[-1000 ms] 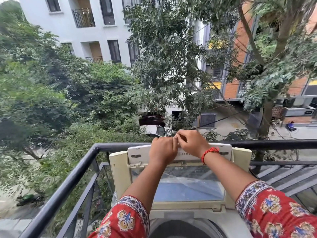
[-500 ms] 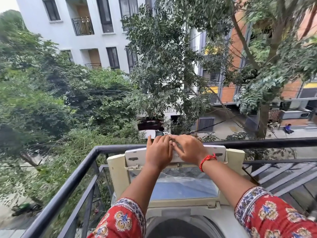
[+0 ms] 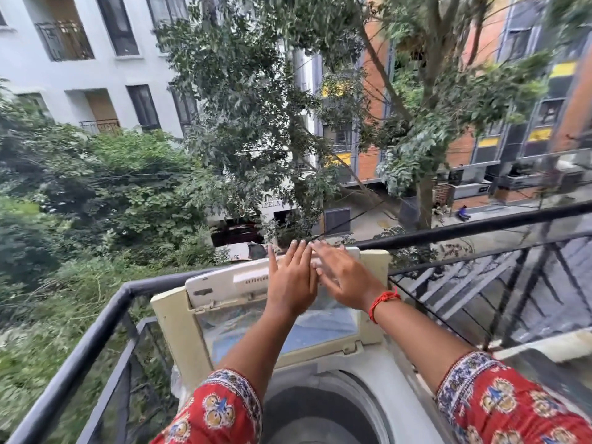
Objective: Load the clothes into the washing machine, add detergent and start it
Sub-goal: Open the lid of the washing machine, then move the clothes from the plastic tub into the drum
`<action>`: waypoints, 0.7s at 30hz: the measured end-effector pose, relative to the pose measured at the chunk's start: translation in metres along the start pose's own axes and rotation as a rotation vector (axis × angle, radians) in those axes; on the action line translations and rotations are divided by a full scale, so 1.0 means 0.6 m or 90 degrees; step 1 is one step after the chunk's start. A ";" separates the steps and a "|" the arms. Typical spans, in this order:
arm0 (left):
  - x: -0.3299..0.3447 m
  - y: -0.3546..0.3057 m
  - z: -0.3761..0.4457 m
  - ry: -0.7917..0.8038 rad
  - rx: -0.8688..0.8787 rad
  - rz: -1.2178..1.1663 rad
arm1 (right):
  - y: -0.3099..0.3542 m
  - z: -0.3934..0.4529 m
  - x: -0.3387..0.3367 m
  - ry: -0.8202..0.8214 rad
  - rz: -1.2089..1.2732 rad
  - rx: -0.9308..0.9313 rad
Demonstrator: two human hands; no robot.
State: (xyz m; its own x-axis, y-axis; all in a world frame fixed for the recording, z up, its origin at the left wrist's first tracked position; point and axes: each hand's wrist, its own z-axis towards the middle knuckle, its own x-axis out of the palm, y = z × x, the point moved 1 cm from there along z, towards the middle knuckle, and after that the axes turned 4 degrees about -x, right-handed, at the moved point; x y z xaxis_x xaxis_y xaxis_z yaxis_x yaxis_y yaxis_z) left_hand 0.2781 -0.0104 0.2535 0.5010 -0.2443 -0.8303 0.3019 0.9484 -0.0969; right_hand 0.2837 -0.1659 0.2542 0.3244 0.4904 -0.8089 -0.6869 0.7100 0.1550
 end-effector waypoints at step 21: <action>0.161 -0.589 -0.162 0.190 0.478 -0.206 | -0.091 -0.626 -0.251 -0.006 -0.222 0.465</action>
State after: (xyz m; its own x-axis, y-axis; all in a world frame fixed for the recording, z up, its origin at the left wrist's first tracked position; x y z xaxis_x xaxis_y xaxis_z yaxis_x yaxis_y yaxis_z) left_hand 0.1411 -0.3493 0.1540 0.0965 -0.3166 -0.9436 0.9008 0.4311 -0.0526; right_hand 0.0285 -0.4685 0.1547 0.4500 0.1813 -0.8745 0.0524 0.9721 0.2285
